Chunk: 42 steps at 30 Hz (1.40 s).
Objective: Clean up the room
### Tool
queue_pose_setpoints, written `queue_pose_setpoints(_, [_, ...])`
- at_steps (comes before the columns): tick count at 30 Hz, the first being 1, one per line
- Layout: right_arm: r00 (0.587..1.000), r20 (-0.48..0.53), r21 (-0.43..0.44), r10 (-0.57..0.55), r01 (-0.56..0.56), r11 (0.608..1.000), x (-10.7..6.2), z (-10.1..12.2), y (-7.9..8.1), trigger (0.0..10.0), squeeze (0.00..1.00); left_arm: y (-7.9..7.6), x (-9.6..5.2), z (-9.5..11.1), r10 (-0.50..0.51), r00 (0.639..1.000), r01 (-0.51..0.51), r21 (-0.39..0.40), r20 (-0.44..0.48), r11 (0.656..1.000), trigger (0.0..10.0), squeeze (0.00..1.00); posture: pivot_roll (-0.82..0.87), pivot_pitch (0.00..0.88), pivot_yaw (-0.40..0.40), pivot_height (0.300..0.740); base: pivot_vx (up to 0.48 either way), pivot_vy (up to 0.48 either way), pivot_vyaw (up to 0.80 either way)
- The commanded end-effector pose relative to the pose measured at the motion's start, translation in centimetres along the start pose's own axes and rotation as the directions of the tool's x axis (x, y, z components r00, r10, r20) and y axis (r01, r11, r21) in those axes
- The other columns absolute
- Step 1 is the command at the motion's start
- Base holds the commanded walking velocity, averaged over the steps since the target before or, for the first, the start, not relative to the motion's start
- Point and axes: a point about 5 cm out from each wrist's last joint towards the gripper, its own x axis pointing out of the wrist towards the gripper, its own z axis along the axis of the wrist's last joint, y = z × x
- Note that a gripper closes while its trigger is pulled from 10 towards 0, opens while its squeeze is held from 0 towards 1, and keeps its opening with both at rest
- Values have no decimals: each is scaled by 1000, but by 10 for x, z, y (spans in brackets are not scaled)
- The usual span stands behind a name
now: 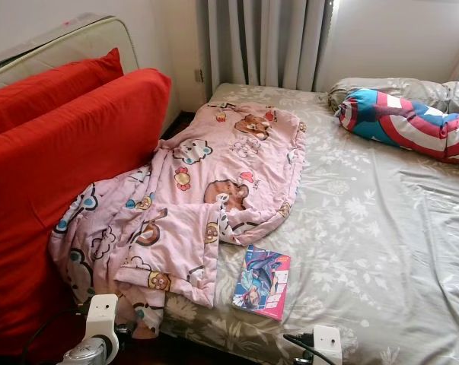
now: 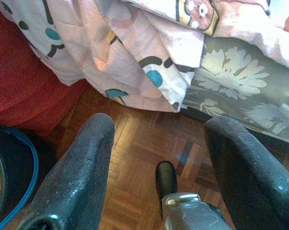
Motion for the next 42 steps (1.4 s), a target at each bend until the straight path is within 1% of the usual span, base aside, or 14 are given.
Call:
queue_pose_setpoints(1, [1000, 0, 17, 6, -6, 1000, 0, 1, 0, 10000, 0, 3, -1, -3, 9, 1000, -9, -13, -4, 1000, 10000, 0, 44, 0, 17, 740, 0, 0, 0])
queue_pose_setpoints(3, [1000, -1, 13, 9, -9, 1000, 0, 1, 0, 10000, 0, 2, -1, -3, 7, 1000, -7, -17, 1, 1000, 10000, 0, 49, 0, 14, 740, 0, 0, 0])
queue_pose_setpoints(6, [1000, 2, 8, 11, -11, 1000, 1, 3, -1, 10000, 0, 3, -1, -3, 19, 1000, -19, -7, -16, 1000, 10000, 0, 41, 0, 14, 740, 0, 0, 0])
queue_pose_setpoints(9, [1000, 6, -8, 12, -12, 1000, 1, 5, -2, 10000, 0, 3, 0, -2, 23, 1000, -23, 4, -12, 1000, 10000, 0, 41, 0, 12, 740, 0, 0, 0])
queue_pose_setpoints(12, [1000, 8, -23, 10, -9, 1000, 1, 6, -3, 10000, 0, 3, 0, -2, 21, 1000, -21, -5, -13, 1000, 10000, 0, 43, 0, 11, 740, 0, 0, 158])
queue_pose_setpoints(27, [1000, 7, -28, 19, -19, 999, 2, 8, -3, 10000, 0, 2, 0, -2, 18, 1000, -18, -9, -12, 1000, 10000, 0, 43, 0, 11, 740, 0, 0, 800])
queue_pose_setpoints(29, [1000, 12, -3, 17, -17, 1000, 2, 8, -3, 10000, 0, 2, 0, -2, 16, 1000, -16, -11, -11, 1000, 10000, 0, 43, 0, 12, 740, 0, 0, 0])
queue_pose_setpoints(31, [1000, 16, 1, 13, -13, 1000, 2, 10, -3, 10000, 0, 2, 0, -1, 14, 1000, -15, -12, -10, 1000, 10000, 0, 43, 0, 12, 740, 0, 0, 0])
queue_pose_setpoints(42, [1000, 19, -3, 1, -1, 1000, 2, 11, -4, 10000, 0, 2, 0, -1, 8, 1000, -8, -11, -5, 1000, 10000, 0, 43, 0, 13, 740, 0, 0, 0])
